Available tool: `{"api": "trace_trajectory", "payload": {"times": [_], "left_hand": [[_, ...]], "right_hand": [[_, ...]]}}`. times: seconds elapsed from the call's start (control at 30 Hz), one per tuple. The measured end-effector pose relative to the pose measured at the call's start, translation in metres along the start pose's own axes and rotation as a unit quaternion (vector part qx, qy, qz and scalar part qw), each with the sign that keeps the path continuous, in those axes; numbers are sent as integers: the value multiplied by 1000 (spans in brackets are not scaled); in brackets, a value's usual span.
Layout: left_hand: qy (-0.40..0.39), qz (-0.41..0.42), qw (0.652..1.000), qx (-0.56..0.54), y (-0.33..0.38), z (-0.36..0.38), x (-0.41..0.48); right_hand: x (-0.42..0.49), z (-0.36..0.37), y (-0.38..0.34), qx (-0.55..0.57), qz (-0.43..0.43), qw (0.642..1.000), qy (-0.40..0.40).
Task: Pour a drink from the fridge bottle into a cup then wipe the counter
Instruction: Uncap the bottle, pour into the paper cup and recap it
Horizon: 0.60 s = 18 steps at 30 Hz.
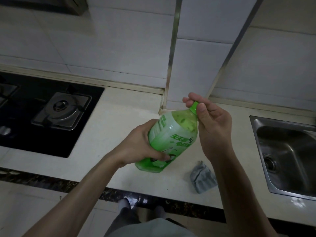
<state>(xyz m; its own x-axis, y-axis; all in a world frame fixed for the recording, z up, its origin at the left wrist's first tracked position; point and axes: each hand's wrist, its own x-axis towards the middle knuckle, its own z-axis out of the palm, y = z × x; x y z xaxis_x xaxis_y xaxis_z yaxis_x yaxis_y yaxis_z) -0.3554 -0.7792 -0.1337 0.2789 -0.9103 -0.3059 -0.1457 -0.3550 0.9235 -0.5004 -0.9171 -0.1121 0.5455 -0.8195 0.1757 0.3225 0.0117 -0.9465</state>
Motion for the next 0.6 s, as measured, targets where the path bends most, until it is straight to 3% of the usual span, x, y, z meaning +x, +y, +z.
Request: {"api": "trace_trajectory", "payload": {"times": [0.1,0.17,0.27,0.4,0.43,0.6], "left_hand": [[-1,-4,1000,12,2,4,2],[-15,-10,1000,11,3,1,1],[-29,-19,999,13,4,-5,-2],[-66,-20,996,65,5,-15,-5],[-69,-18,995,74,5,-17,-5],[-12,-5,992,128,4,-17,-4]], "right_hand": [[5,-4,-2,-58,18,998,-4],[9,-7,-4,-189,-1,982,-8],[17,-15,-9,-422,-98,901,-14],[23,-19,-16,-545,-135,824,-76],[23,-18,-16,-549,-133,821,-80],[24,-11,-4,-476,-96,874,-21]]}}
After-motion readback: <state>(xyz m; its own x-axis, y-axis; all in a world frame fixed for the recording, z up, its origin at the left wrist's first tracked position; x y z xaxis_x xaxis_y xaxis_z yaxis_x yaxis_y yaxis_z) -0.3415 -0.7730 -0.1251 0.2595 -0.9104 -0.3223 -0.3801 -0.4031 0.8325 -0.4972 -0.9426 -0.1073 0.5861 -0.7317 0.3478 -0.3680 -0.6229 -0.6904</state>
